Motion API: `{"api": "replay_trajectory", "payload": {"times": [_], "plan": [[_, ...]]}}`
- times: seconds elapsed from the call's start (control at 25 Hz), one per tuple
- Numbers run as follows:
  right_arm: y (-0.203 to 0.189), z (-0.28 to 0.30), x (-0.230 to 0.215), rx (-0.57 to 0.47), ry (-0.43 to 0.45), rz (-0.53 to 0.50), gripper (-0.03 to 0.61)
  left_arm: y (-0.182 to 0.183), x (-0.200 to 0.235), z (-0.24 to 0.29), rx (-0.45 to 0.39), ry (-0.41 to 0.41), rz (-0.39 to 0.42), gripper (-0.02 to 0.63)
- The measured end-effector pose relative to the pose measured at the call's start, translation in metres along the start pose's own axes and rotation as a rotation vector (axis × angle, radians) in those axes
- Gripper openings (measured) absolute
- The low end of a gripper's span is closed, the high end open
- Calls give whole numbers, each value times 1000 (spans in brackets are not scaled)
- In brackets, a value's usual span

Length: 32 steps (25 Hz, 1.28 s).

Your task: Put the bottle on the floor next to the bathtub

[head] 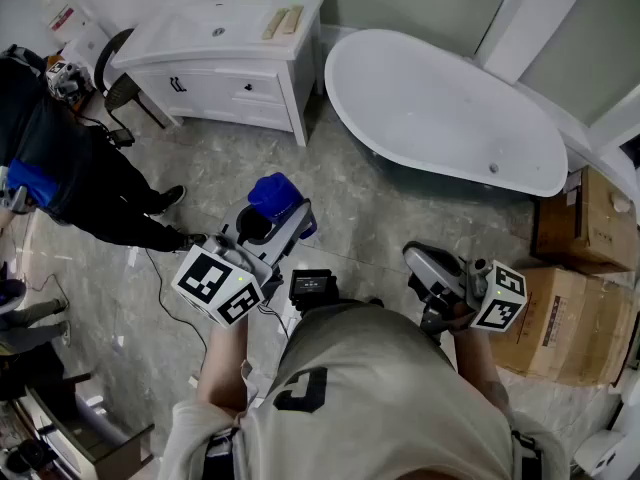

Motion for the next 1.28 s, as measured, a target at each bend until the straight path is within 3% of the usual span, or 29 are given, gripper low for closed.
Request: {"api": "replay_trajectory", "payload": {"times": [0.44,0.8,0.92,1.12,1.2,1.28], "plan": [[2,-21,-2,-16,28,-5,27,-15,-18,5,23,32,20,204],[10,-86,18,7,50,-19,28,-25,-83,12,42,83,50,204],[-2,-97,17,152,25,-124,28,-29,-96,10,44,107,55,204],[-36,-118,0,618,-113,-507,28,-35,-110,0,64,170,79,204],[-35,-122,0,660,-121,-560,28,-36,-112,-5,75,193,84,204],[-28,-122,5,619,-98,-552,28,-36,-113,-9,82,213,88,204]]}}
Point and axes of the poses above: the fingertips, and each gripper's own axes: z forward along the fingers, x to its left, y out of its top, the point moved 2 cm from there along -z, backward along the fingers, and after that the axes turned 11 degrees about y, right-handed, at the moved point
